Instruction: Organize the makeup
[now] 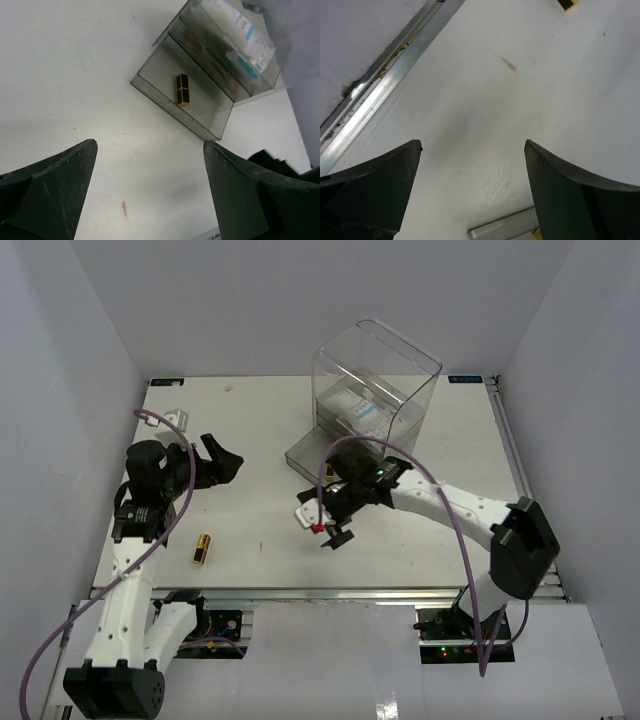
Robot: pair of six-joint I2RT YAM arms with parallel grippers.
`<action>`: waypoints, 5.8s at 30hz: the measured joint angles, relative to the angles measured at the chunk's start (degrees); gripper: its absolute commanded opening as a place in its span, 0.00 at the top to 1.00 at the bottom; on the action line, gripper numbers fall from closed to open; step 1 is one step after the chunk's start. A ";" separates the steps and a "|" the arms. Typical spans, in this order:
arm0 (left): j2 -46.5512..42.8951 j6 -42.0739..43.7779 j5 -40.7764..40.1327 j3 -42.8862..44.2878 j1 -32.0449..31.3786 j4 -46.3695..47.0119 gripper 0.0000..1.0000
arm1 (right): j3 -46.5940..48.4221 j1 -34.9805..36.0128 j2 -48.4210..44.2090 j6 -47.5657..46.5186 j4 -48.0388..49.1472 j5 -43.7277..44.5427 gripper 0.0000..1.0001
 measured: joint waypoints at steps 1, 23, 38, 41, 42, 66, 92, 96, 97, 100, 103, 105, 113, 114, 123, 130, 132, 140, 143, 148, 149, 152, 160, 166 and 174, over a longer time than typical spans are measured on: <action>-2.41 -0.31 -2.18 0.07 0.00 -0.88 0.02 | 2.76 2.17 3.16 -1.46 -0.78 2.26 0.10; -30.27 -4.94 -15.04 7.34 0.00 -12.15 0.02 | 53.44 19.71 50.60 -12.10 1.54 14.00 0.02; -32.59 -3.93 -15.70 7.31 0.00 -14.33 0.02 | 54.54 20.93 54.72 -12.57 15.24 15.50 0.27; -32.80 -3.93 -15.70 7.26 0.00 -14.63 0.02 | 54.66 21.10 55.26 -15.29 14.93 15.97 0.40; -32.88 -3.93 -15.72 7.22 0.00 -14.69 0.02 | 54.77 21.19 55.46 -16.17 14.65 16.14 0.43; -33.53 -5.19 -15.45 5.94 0.00 -15.04 0.02 | 37.68 19.90 44.27 -22.83 11.16 19.60 0.64; -35.49 -7.60 -12.86 1.49 0.00 -14.75 0.02 | 11.32 16.46 26.69 -13.43 14.48 20.59 0.41; -35.54 -7.58 -12.85 1.48 0.00 -14.77 0.02 | 11.33 16.43 26.70 -11.95 15.15 20.25 0.38; -35.54 -7.59 -12.85 1.48 0.00 -14.77 0.02 | 11.33 16.43 26.70 -11.75 15.27 20.14 0.38; -35.56 -7.60 -12.83 1.43 0.00 -14.77 0.02 | 11.50 16.42 26.85 -11.18 15.50 19.93 0.39; -35.69 -7.60 -12.83 1.07 0.00 -14.68 0.02 | 12.60 16.42 27.71 -11.02 15.57 19.73 0.40; -35.82 -7.60 -12.81 0.82 0.00 -14.70 0.02 | 14.11 16.42 28.81 -11.09 15.53 19.50 0.40; -36.45 -7.55 -12.81 0.74 0.00 -14.70 0.02 | 20.87 16.42 33.23 -13.72 11.56 18.60 0.58; -36.48 -7.55 -12.81 0.74 0.00 -14.70 0.02 | 21.77 16.42 33.74 -13.98 10.89 18.59 0.60; -36.78 -7.57 -12.29 -0.33 0.00 -14.64 0.02 | 23.80 16.42 34.57 -13.27 8.62 18.85 0.79; -37.51 -8.97 -10.73 -2.89 0.00 -13.96 0.02 | 22.30 16.14 31.56 -5.02 5.22 21.42 0.83; -38.00 -10.06 -10.55 -3.91 0.00 -13.32 0.02 | 20.10 15.61 28.60 -2.92 3.33 21.67 0.83; -38.71 -15.24 -6.83 -9.22 0.00 -9.33 0.02 | 14.43 5.50 11.53 4.72 0.76 20.78 0.83; -38.70 -17.00 -5.43 -11.52 0.00 -7.45 0.02 | 13.93 -1.42 8.52 7.76 1.37 20.35 0.83; -37.76 -20.53 -1.72 -16.03 0.00 -3.03 0.02 | 10.98 -10.32 8.86 12.09 4.29 21.50 0.80; -37.23 -21.19 -0.60 -17.21 0.00 -1.86 0.02 | 10.08 -11.32 9.13 12.69 4.96 21.90 0.79; -34.67 -23.12 2.83 -20.49 0.00 0.97 0.02 | 7.28 -12.46 10.06 13.74 7.01 23.51 0.79; -23.89 -27.68 11.41 -26.19 0.00 9.12 0.05 | 5.11 -13.64 12.35 15.88 11.81 25.68 0.55; -17.98 -30.62 14.65 -30.37 -0.70 15.09 0.13 | 3.64 -14.71 11.33 17.42 13.74 25.32 0.51; -5.19 -34.44 11.34 -33.22 -14.82 28.10 0.45 | -0.17 -15.13 -1.17 20.62 13.56 19.41 0.69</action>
